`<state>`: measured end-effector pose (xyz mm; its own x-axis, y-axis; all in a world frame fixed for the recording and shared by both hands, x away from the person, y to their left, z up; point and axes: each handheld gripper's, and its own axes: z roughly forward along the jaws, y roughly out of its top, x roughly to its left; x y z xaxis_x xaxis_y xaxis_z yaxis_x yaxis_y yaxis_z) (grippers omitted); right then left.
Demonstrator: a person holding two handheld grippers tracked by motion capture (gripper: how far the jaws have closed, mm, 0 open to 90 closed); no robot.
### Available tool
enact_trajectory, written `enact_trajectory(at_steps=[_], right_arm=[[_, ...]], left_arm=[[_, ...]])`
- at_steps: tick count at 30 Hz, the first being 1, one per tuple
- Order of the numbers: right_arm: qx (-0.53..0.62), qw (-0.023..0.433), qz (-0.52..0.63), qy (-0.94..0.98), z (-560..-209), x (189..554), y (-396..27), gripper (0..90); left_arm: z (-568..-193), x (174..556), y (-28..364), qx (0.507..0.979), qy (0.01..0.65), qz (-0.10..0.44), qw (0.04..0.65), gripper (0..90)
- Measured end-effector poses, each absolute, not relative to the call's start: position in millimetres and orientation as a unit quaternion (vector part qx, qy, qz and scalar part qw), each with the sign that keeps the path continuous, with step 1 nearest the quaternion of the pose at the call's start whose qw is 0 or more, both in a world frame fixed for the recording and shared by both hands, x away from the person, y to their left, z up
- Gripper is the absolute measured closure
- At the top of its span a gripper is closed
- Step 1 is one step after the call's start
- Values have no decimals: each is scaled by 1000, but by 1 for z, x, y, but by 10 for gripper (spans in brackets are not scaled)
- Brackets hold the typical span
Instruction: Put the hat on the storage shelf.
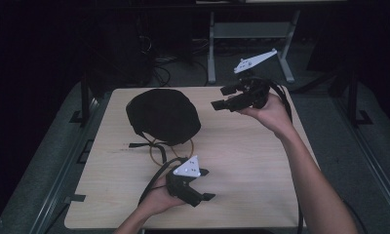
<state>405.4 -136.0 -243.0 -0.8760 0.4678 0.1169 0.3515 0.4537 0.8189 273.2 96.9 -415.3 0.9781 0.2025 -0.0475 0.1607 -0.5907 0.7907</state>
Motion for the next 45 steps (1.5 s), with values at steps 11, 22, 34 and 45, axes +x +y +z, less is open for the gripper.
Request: enact_trajectory(at_steps=[11, 22, 34, 45], right_arm=[[257, 66, 464, 845, -256, 398, -160, 272], [270, 67, 463, 842, -270, 389, -181, 264], [286, 69, 463, 836, -283, 379, -203, 259], [300, 65, 458, 834, -299, 371, -219, 259]], left_arm=[[-415, 274, 98, 892, 102, 26, 439, 226], [-415, 274, 99, 894, 104, 27, 435, 226], [-416, 275, 100, 895, 106, 30, 433, 225], [-417, 275, 100, 895, 110, 29, 432, 224]])
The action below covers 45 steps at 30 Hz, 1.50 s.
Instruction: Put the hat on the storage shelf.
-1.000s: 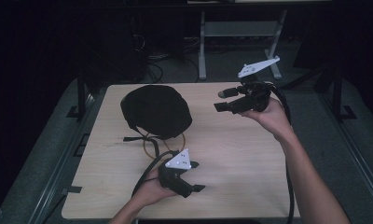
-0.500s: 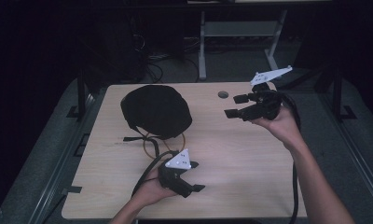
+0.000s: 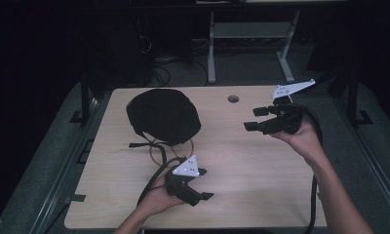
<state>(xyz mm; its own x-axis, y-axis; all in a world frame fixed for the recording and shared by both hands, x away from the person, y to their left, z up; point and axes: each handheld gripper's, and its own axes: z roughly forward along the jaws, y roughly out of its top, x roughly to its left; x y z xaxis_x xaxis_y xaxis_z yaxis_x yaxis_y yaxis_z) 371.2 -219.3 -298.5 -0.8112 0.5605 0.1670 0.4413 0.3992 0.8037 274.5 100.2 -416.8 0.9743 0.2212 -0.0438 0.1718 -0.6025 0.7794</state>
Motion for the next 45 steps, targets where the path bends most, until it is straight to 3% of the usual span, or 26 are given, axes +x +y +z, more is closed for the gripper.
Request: enact_trajectory(at_steps=[45], right_arm=[[352, 55, 446, 821, -364, 329, -279, 249]], left_arm=[[-421, 276, 104, 896, 117, 35, 426, 213]])
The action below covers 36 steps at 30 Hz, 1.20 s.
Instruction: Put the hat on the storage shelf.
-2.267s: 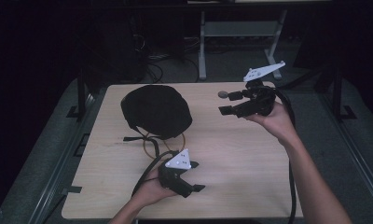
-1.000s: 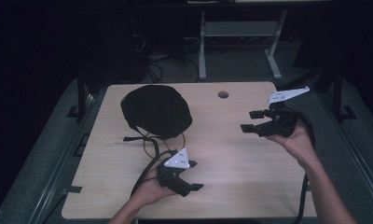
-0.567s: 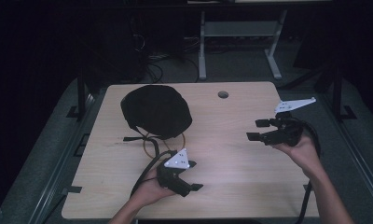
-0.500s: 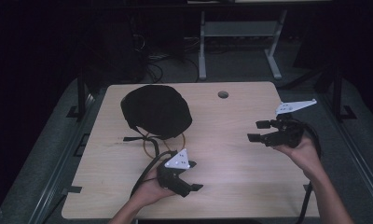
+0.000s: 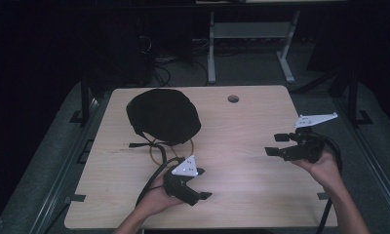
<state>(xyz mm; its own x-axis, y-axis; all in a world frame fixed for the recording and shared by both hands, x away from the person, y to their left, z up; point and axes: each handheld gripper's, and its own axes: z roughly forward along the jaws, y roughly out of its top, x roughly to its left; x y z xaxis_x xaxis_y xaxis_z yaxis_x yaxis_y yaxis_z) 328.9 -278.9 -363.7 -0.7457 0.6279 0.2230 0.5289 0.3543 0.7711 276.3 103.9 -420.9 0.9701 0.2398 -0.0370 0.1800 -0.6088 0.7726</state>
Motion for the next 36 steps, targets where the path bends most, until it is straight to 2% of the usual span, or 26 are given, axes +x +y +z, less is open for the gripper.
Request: enact_trajectory(at_steps=[20, 36], right_arm=[[378, 42, 441, 813, -398, 303, -300, 249], [387, 54, 430, 814, -421, 281, -308, 249]], left_arm=[[-421, 276, 104, 898, 118, 37, 422, 203], [-422, 276, 106, 897, 121, 39, 423, 203]])
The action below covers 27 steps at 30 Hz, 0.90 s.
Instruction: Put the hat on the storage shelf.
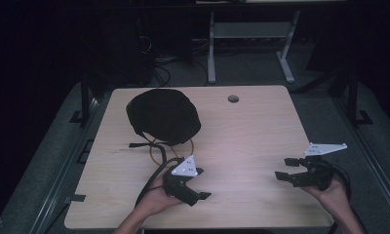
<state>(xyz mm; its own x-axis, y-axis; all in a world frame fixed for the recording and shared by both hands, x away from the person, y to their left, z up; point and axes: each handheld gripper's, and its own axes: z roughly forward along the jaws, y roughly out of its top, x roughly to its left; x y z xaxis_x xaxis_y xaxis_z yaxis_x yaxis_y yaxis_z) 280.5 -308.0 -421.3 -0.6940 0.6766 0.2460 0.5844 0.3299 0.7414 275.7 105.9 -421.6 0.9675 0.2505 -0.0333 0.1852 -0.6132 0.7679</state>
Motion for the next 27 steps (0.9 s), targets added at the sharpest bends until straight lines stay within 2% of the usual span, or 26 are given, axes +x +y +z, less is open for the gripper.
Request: enact_trajectory(at_steps=[27], right_arm=[[417, 92, 436, 792, -451, 226, -328, 242]], left_arm=[[-424, 273, 111, 899, 125, 37, 418, 197]])
